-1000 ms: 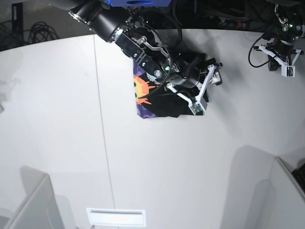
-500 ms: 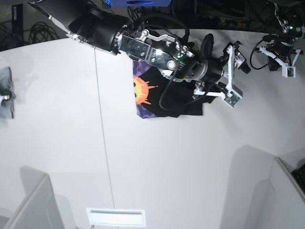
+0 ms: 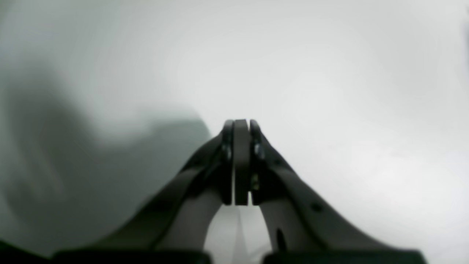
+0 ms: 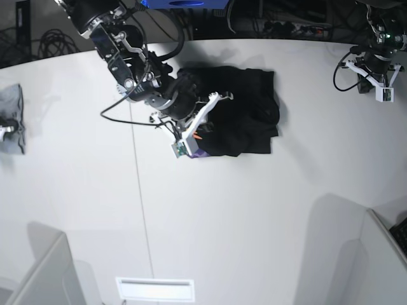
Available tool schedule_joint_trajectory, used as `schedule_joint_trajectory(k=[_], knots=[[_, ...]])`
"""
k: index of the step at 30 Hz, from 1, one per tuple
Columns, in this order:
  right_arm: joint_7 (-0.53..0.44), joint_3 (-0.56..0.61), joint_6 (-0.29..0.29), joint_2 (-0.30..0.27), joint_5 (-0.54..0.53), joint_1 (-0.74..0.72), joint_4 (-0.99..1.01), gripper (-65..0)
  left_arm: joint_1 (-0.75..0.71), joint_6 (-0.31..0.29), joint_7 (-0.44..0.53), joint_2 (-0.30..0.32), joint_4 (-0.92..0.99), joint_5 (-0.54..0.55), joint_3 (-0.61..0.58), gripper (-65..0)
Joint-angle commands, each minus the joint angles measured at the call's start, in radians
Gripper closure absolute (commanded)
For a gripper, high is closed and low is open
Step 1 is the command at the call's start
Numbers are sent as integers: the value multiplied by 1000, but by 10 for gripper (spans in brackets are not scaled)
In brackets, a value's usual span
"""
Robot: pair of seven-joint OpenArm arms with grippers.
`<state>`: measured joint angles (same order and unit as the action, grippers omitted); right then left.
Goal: Fold the T-shirt properly
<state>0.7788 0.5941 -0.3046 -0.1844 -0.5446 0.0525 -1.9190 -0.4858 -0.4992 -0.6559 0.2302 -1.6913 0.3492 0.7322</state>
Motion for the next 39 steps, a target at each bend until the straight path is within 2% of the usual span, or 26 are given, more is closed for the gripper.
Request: schedule_joint_trajectory(k=[1,5,13,17,28,31,39], knots=[[-23,-7,5,3,-2,-10,3,0,-7,1,17,15,-16,9,8,0],[-25,-7,5,-22,-2,8,52,0,-9,1,17,15,-16,9,8,0],[-23,-3,5,12,-9,10,125,0,-9,1,17,15,-16,9,8,0],[-28,63,5,16,-6,-13,149,0,-9,1,17,15,-16,9,8,0],[-22,105,6,136,-4,-58,195,0,-9,1,17,15,-16,9,8,0],[-8,183,6,151,-4,-104,198,0,-9,1,17,15,-16,9,8,0],[5,413,9,262,-6,-239,296,0,-3,1,17,15,-16,9,10,0]])
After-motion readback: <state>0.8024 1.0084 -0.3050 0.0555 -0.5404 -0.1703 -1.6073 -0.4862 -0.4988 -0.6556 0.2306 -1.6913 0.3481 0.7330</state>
